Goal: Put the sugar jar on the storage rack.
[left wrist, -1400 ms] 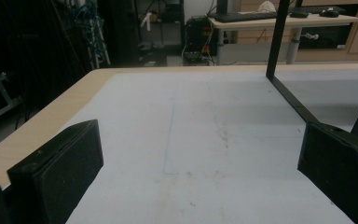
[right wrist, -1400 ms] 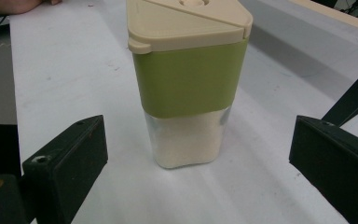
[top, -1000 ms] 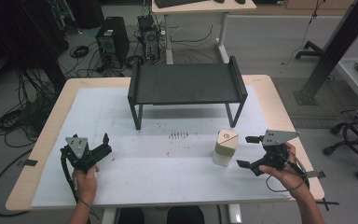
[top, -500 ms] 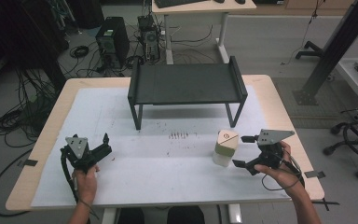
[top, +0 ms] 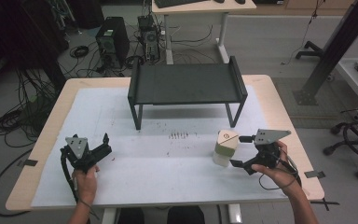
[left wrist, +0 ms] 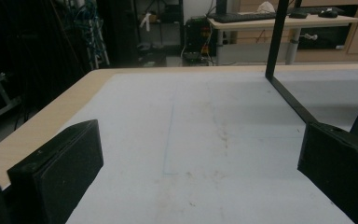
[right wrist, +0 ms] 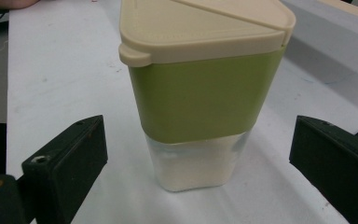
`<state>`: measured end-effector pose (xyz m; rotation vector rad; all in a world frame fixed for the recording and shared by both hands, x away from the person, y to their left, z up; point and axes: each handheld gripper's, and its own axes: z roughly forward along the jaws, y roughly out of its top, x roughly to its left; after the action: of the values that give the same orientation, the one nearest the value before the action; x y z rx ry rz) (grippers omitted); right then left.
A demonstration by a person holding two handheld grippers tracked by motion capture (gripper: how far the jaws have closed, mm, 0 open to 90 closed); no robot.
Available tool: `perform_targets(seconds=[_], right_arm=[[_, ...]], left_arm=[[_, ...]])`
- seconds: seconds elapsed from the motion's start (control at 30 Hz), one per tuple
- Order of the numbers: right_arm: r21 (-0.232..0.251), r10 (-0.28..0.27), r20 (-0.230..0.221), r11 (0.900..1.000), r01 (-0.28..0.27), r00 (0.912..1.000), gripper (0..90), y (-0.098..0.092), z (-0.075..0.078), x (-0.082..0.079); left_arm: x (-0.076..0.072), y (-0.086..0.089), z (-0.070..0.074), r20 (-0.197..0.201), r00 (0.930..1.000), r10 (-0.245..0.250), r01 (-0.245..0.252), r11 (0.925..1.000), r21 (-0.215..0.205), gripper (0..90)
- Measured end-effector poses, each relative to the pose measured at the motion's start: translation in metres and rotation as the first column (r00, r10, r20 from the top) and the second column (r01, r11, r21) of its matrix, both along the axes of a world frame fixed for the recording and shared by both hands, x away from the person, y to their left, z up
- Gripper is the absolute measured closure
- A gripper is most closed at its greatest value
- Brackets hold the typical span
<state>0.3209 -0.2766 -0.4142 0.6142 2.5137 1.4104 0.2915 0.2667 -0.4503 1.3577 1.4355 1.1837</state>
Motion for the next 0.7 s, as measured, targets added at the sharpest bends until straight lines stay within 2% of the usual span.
perform_targets(seconds=[0.7], right_arm=[[-0.001, 0.012, -0.003, 1.000, -0.012, 0.9999, 2.0, 0.013, -0.005, 0.005]], left_arm=[[0.000, 0.000, 0.000, 0.000, 1.0000, -0.001, 0.001, 1.0000, -0.001, 0.2]])
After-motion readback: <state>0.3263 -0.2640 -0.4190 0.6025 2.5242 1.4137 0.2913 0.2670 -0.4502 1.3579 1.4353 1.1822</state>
